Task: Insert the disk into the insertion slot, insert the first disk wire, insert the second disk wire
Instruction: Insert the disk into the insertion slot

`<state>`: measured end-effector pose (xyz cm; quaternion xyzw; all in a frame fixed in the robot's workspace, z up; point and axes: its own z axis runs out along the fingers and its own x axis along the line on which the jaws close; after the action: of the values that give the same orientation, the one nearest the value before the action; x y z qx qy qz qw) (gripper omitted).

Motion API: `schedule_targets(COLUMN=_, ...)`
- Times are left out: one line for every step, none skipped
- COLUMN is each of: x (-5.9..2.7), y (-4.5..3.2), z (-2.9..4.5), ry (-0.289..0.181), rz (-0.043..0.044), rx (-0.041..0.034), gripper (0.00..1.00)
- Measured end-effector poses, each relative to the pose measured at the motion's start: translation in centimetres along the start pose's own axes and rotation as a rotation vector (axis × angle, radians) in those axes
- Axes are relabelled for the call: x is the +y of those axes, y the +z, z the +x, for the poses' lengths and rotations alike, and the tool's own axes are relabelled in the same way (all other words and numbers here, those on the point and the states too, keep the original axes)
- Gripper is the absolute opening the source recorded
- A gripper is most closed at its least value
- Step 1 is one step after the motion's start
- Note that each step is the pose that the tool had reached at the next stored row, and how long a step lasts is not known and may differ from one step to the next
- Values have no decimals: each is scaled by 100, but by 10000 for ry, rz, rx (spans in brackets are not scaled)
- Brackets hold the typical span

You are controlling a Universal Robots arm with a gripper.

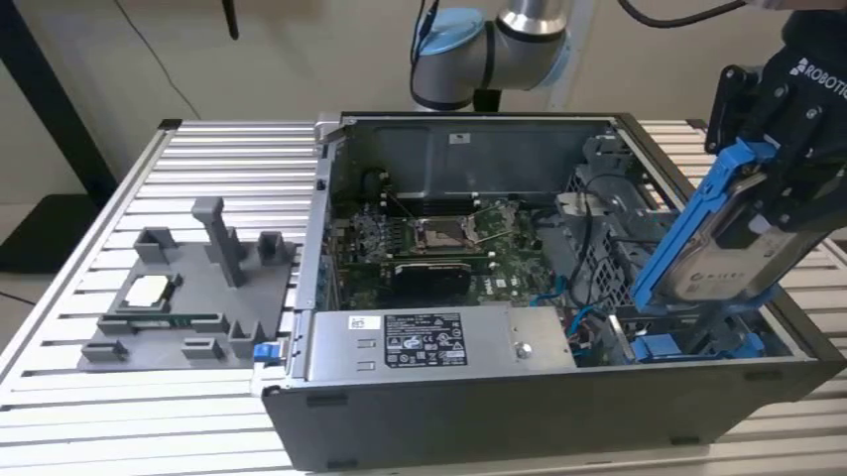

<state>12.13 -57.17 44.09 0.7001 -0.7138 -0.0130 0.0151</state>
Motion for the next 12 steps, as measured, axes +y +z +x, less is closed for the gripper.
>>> schedule_targets(x=-1, y=18, z=0, ry=0, rz=0, rx=0, gripper=33)
schedule_targets(x=-1, y=36, z=0, ry=0, rz=0, rx=0, gripper=33)
schedule_targets(x=-2, y=55, z=0, ry=0, rz=0, rx=-1, gripper=33)
schedule_targets(x=-3, y=73, z=0, ry=0, rz=0, rx=-1, gripper=33)
schedule_targets(x=-3, y=90, z=0, ry=0, rz=0, rx=1, gripper=33)
schedule_targets(x=-4, y=107, z=0, ry=0, rz=0, rx=0, gripper=33)
schedule_targets(x=-5, y=124, z=0, ry=0, rz=0, rx=0, gripper=33)
schedule_targets(x=-5, y=138, z=0, ry=0, rz=0, rx=1, gripper=33)
schedule_targets(x=-6, y=152, z=0, ry=0, rz=0, rx=0, gripper=33)
schedule_targets(x=-6, y=166, z=-1, ry=0, rz=0, rx=-1, gripper=33)
schedule_targets(x=-7, y=181, z=0, ry=0, rz=0, rx=0, gripper=33)
schedule_targets(x=-8, y=194, z=0, ry=0, rz=0, rx=0, gripper=33)
